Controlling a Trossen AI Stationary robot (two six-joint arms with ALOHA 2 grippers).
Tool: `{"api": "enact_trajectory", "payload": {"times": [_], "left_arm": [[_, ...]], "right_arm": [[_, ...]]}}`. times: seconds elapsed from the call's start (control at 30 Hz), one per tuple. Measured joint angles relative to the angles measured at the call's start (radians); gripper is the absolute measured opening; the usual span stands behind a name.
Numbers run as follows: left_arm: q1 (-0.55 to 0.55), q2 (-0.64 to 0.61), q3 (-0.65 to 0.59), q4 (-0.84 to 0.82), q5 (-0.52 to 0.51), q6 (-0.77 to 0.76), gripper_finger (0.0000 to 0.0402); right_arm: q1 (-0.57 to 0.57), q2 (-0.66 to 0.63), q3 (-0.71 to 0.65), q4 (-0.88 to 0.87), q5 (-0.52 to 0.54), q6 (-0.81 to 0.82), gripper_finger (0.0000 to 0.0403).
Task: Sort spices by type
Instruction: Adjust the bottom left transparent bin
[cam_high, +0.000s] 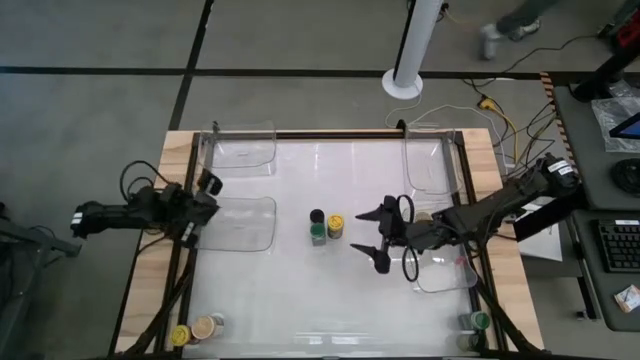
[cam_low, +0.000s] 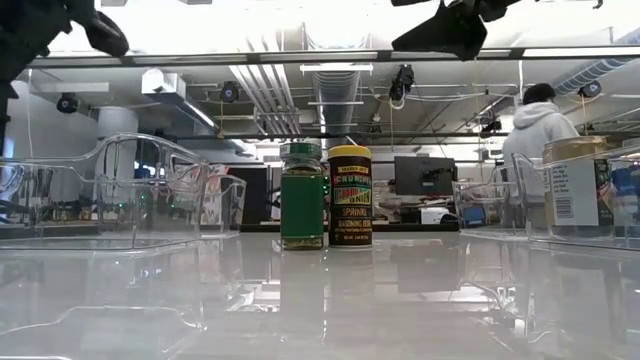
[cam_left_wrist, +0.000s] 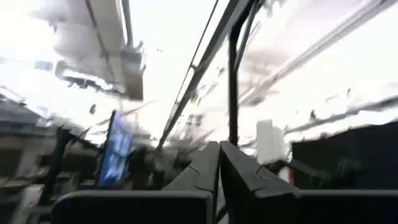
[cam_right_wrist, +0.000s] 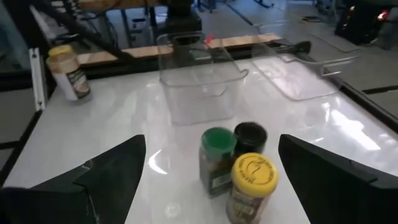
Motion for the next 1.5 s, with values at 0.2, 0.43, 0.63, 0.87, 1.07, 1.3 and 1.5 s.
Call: {"api": "enact_trajectory", "payload": {"times": [0.2, 0.43, 0.63, 0.87, 1.07, 1.3, 1.5], "left_arm": [[-0.058, 0.139, 0.039, 0.077, 0.004, -0.105, 0.0000], [-0.176, 0.418, 0.262, -0.014, 0.061, -0.104, 0.0000], [-0.333, 0.538, 0.609, -0.571, -0.036, 0.056, 0.0000], [-0.370, 0.594, 0.853, -0.839, -0.304, 0.106, 0.0000], [-0.369, 0.645, 0.974, -0.872, -0.320, 0.130, 0.0000], [-0.358, 0.673, 1.076, -1.045, -0.447, 0.163, 0.0000], [-0.350, 0.638, 1.158, -1.075, -0.447, 0.219, 0.0000]], "right_arm": [[0.052, 0.030, -0.015, 0.064, 0.002, 0.026, 0.0359], [0.125, 0.188, 0.000, 0.165, -0.004, 0.065, 0.0359], [0.227, 0.215, 0.061, 0.102, 0.014, 0.114, 0.0359], [0.273, 0.219, 0.071, 0.091, 0.052, 0.176, 0.0359], [0.277, 0.261, 0.071, 0.132, 0.068, 0.209, 0.0359], [0.230, 0.367, 0.116, 0.215, 0.071, 0.149, 0.0359], [0.228, 0.393, 0.204, 0.084, 0.067, 0.131, 0.0359]]}}
